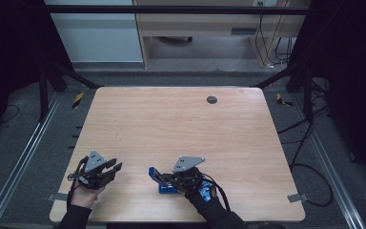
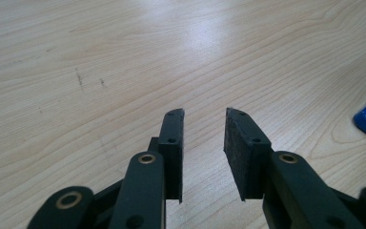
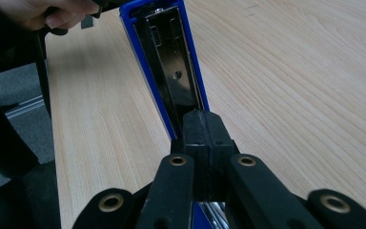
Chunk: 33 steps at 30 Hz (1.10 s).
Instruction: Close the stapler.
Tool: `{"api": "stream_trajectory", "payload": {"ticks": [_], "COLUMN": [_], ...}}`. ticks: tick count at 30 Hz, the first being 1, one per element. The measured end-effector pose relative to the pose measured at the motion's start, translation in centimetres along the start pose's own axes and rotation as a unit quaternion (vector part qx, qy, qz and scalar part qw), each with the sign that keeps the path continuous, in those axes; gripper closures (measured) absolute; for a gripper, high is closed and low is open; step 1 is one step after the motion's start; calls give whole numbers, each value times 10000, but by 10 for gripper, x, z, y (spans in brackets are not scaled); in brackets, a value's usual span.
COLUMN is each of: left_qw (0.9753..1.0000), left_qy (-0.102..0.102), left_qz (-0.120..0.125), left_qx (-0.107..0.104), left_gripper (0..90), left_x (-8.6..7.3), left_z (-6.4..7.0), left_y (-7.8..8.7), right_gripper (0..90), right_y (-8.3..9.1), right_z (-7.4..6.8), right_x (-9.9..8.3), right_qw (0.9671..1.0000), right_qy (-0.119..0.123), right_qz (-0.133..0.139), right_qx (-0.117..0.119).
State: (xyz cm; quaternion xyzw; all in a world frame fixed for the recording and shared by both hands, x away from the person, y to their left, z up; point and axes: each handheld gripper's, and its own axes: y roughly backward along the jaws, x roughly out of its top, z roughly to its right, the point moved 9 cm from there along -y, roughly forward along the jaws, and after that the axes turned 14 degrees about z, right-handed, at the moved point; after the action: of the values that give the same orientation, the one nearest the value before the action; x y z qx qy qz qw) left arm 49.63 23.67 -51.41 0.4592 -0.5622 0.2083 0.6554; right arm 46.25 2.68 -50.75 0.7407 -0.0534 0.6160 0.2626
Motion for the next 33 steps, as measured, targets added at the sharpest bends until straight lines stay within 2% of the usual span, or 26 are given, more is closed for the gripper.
{"api": "stream_trajectory", "payload": {"ticks": [12,26,33], "left_qw": [10000,10000,9999], "left_qy": [13,35,61], "left_qz": [16,51,71], "left_qx": [34,55,93], "left_gripper": [666,660,657], "left_x": [0,1,1], "left_z": [-1,-2,-3], "left_y": [0,2,3], "right_gripper": [893,900,900], "right_y": [12,14,22], "right_z": [7,8,12], "right_x": [-4,-6,-1], "right_qw": [9999,9999,9997], "right_qy": [-56,-73,-112], "right_qz": [-13,-31,70], "right_qx": [-115,-96,-186]}}
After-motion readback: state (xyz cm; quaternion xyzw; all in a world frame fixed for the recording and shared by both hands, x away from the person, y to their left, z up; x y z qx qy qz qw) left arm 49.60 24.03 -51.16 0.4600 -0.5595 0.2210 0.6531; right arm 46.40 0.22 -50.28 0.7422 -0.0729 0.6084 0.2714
